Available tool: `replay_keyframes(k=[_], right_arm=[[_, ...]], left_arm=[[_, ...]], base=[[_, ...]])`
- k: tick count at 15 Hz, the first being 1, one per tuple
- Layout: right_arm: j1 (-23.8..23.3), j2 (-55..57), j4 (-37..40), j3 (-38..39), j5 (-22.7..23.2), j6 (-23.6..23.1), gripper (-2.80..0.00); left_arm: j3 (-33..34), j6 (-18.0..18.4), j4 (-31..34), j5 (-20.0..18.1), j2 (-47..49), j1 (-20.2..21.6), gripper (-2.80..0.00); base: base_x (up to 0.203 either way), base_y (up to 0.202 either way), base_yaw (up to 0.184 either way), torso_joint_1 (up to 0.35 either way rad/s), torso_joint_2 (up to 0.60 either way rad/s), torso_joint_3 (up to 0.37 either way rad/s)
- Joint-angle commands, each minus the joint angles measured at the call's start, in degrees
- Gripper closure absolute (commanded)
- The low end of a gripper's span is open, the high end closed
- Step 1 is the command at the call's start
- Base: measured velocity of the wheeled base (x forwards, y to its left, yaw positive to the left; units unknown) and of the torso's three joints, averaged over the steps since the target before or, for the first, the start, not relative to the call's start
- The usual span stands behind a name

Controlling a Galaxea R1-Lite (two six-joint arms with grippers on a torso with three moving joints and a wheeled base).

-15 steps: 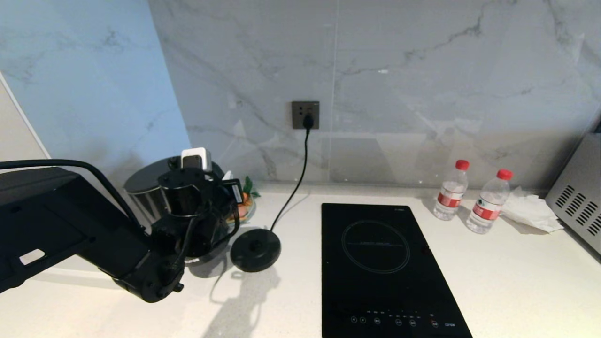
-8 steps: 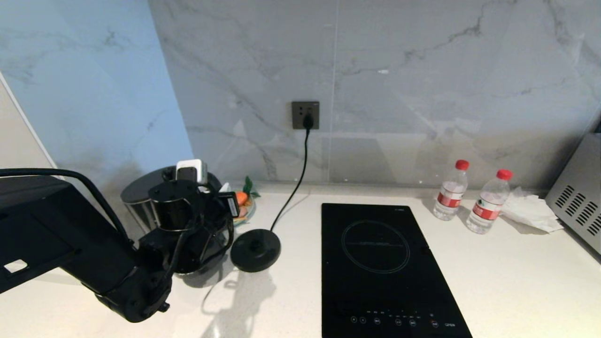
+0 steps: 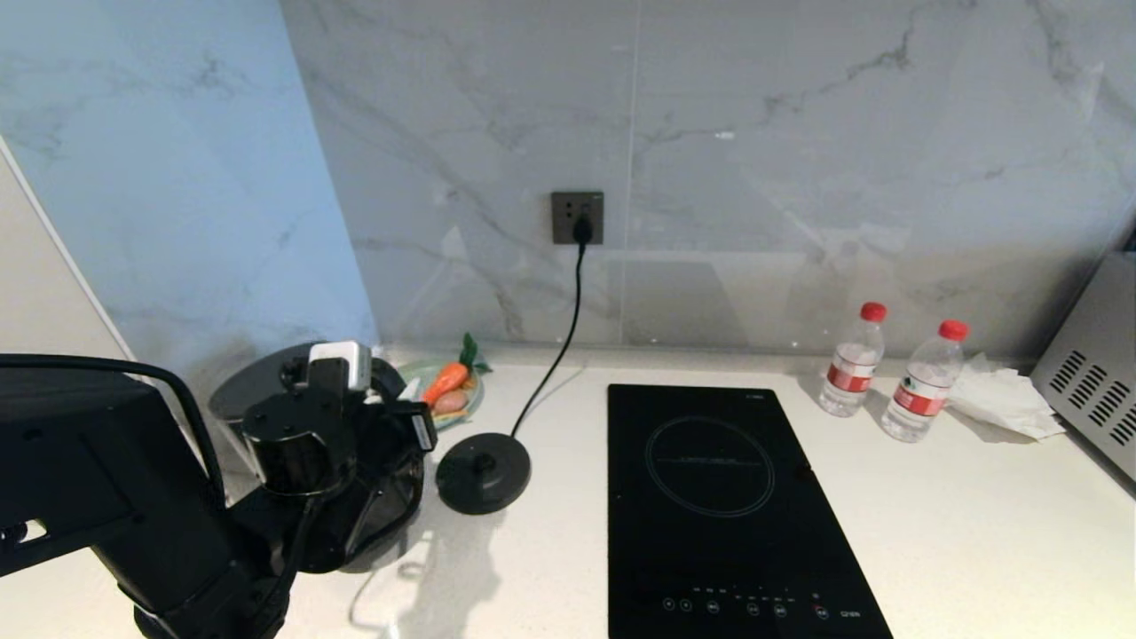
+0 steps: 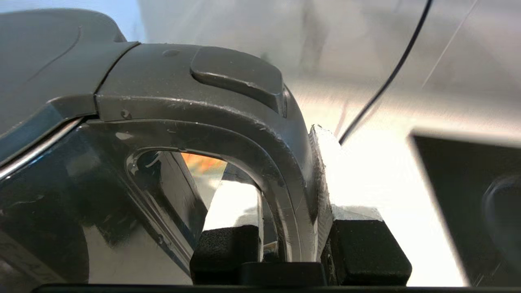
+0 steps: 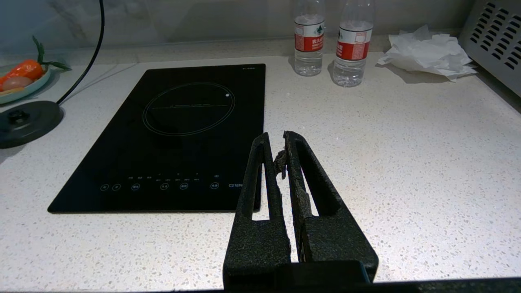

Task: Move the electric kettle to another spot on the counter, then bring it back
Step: Place it by the sink

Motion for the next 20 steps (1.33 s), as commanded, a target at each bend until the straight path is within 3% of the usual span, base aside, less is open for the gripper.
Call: replay_keyframes(k=[1,6,9,20], right_arm=[[0.0,0.0,0.0,0.0,0.0,0.0,0.00],[0.0,0.0,0.0,0.0,0.0,0.0,0.00],[0.0,0.0,0.0,0.0,0.0,0.0,0.00],[0.0,0.0,0.0,0.0,0.0,0.0,0.00]], left_arm=[[3.7,-0.4,-0.5,0.3,0.8,0.0,0.00],[8.1,-2.4,-0.5,1.8,0.2,0.1,0.00],[9.7,-2.9,-0.5,5.2,0.4,0.1,0.00],[18.1,-8.4,-0.5,5.3,-2.1,1.6,0.00]], base=[[0.000,0.000,0.000,0.000,0.00,0.000],[0.000,0.000,0.000,0.000,0.00,0.000],[0.000,0.000,0.000,0.000,0.00,0.000],[0.000,0.000,0.000,0.000,0.00,0.000]])
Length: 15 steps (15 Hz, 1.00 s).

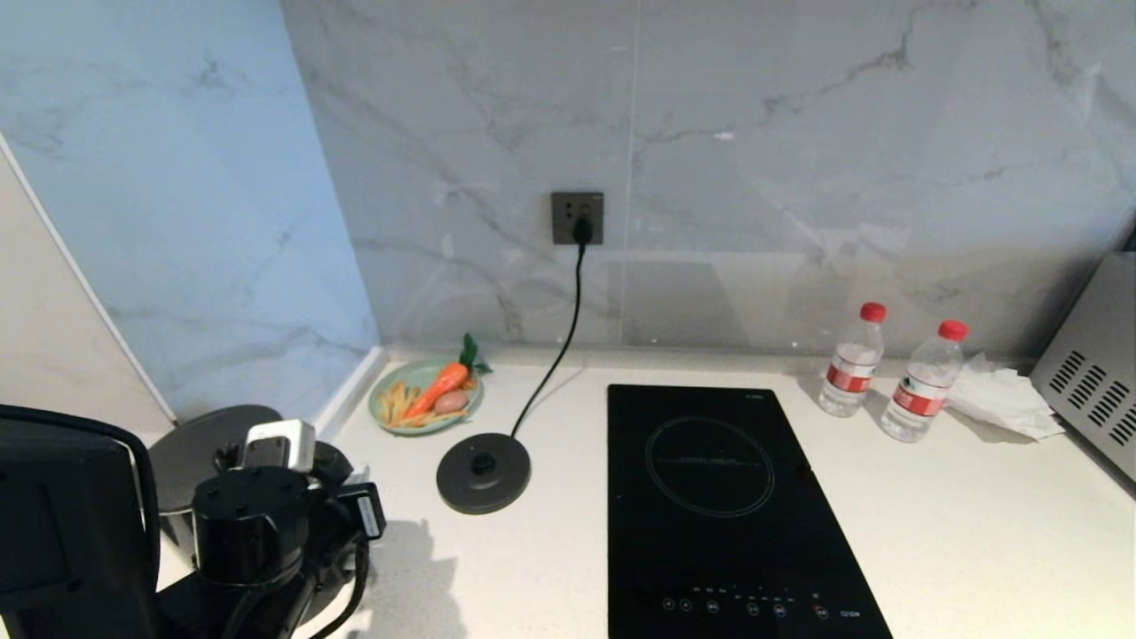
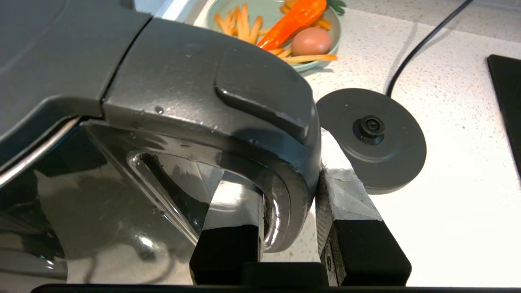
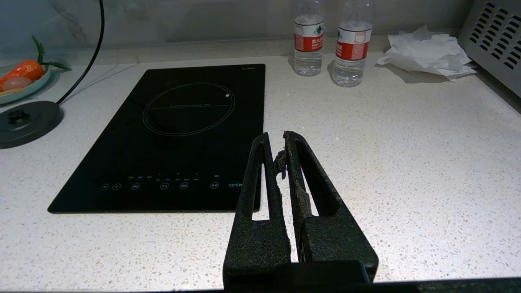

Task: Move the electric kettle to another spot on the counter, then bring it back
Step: Place it by the sink

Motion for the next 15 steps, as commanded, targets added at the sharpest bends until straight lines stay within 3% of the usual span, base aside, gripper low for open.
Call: replay_keyframes(k=[1,9,10,11,15], right_arm=[[0.0,0.0,0.0,0.0,0.0,0.0,0.00],[0.0,0.0,0.0,0.0,-0.1,0.0,0.00],[0.0,0.0,0.0,0.0,0.0,0.0,0.00],[0.0,0.0,0.0,0.0,0.0,0.0,0.00],[0.0,0.0,0.0,0.0,0.0,0.0,0.00]], left_arm=[[0.6,-0.4,-0.3,0.1,0.1,0.8,0.00],[-0.6,-0.4,-0.3,0.0,0.5,0.8,0.00],[-0.7,-0.4,-0.3,0.0,0.3,0.8,-0.90],[-1.3,-0.4,-0.3,0.0,0.0,0.8,-2.80],[-1.9,-0.2,-0.3,-0.1,0.0,0.7,-2.80]], base=[[0.000,0.000,0.000,0.000,0.00,0.000],[0.000,0.000,0.000,0.000,0.00,0.000],[0.000,0.000,0.000,0.000,0.00,0.000],[0.000,0.000,0.000,0.000,0.00,0.000],[0.000,0.000,0.000,0.000,0.00,0.000]])
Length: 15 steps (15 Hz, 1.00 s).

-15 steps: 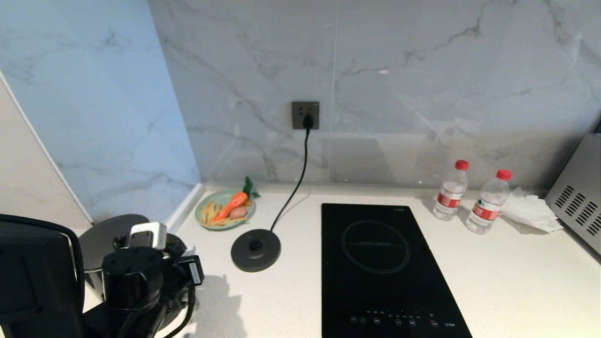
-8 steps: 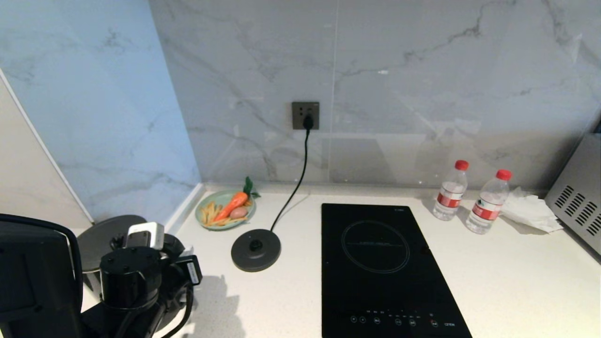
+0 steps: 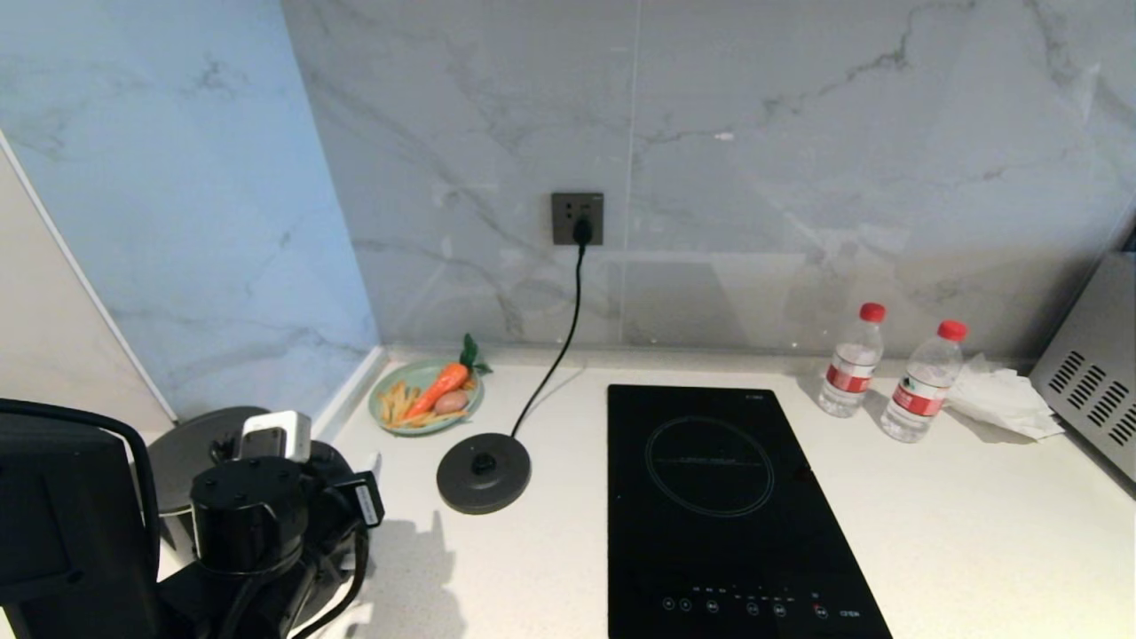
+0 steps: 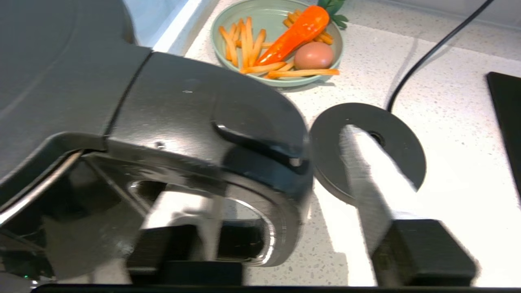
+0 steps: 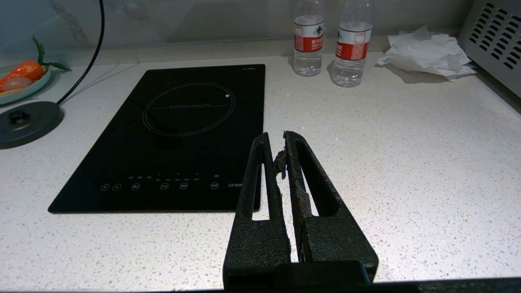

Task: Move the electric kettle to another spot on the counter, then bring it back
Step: Place it by the sink

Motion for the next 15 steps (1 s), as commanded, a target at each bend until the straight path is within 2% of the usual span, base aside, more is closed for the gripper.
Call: replay_keyframes(k=[1,9,15], right_arm=[[0.0,0.0,0.0,0.0,0.0,0.0,0.00],[0.0,0.0,0.0,0.0,0.0,0.0,0.00],[0.0,0.0,0.0,0.0,0.0,0.0,0.00]], left_arm=[[0.0,-0.2,-0.5,0.1,0.1,0.0,-2.80],[4.8,-0.4,-0.5,-2.9,-3.6,0.2,-2.80],[1.5,-0.2,-0.5,-4.1,-1.0,-1.3,-2.80]], base=[[0.000,0.000,0.000,0.000,0.00,0.000],[0.000,0.000,0.000,0.000,0.00,0.000],[0.000,0.000,0.000,0.000,0.00,0.000]])
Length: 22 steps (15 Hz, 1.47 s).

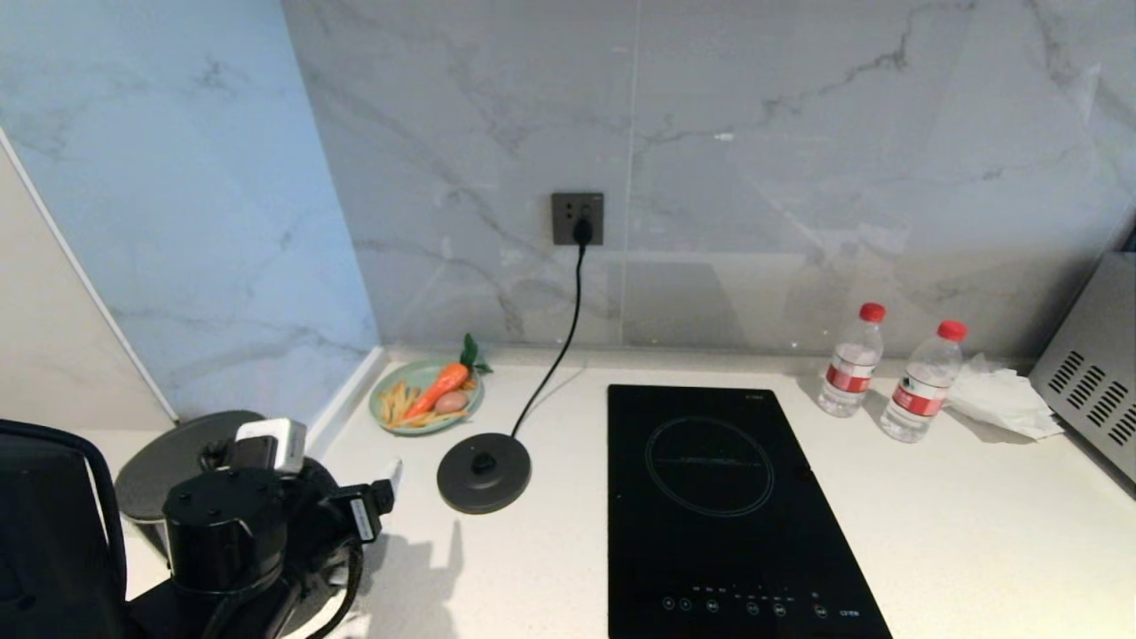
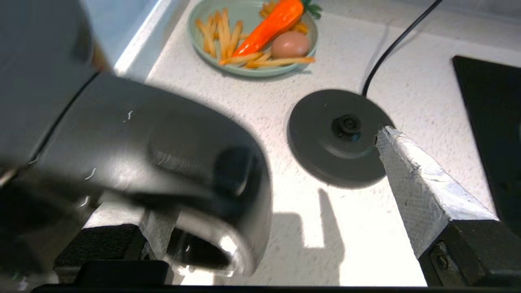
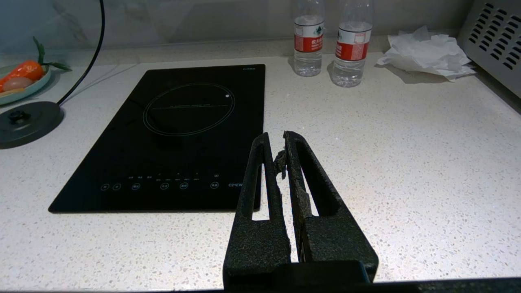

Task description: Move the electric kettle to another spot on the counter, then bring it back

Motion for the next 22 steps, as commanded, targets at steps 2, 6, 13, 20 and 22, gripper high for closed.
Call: replay_keyframes(k=[2,6,13,20,22], right_arm=[[0.0,0.0,0.0,0.0,0.0,0.0,0.00],[0.0,0.0,0.0,0.0,-0.1,0.0,0.00],[0.0,0.0,0.0,0.0,0.0,0.0,0.00],[0.0,0.0,0.0,0.0,-0.1,0.0,0.00],[0.0,0.0,0.0,0.0,0.0,0.0,0.00]], left_arm=[[-2.5,-0.1,-0.5,0.1,3.9,-1.6,-2.80],[-4.2,-3.5,-0.5,-0.2,7.9,-2.5,-2.80],[-1.6,-5.3,-0.5,-0.1,6.1,-0.7,-2.80],[-1.9,-5.4,-0.5,-0.2,5.4,0.0,-2.80],[-2.1,-5.3,-0.5,-0.2,5.5,-0.3,-2.80]], base=[[0.000,0.000,0.000,0.000,0.00,0.000],[0.000,0.000,0.000,0.000,0.00,0.000],[0.000,0.000,0.000,0.000,0.00,0.000],[0.000,0.000,0.000,0.000,0.00,0.000],[0.000,0.000,0.000,0.000,0.00,0.000]])
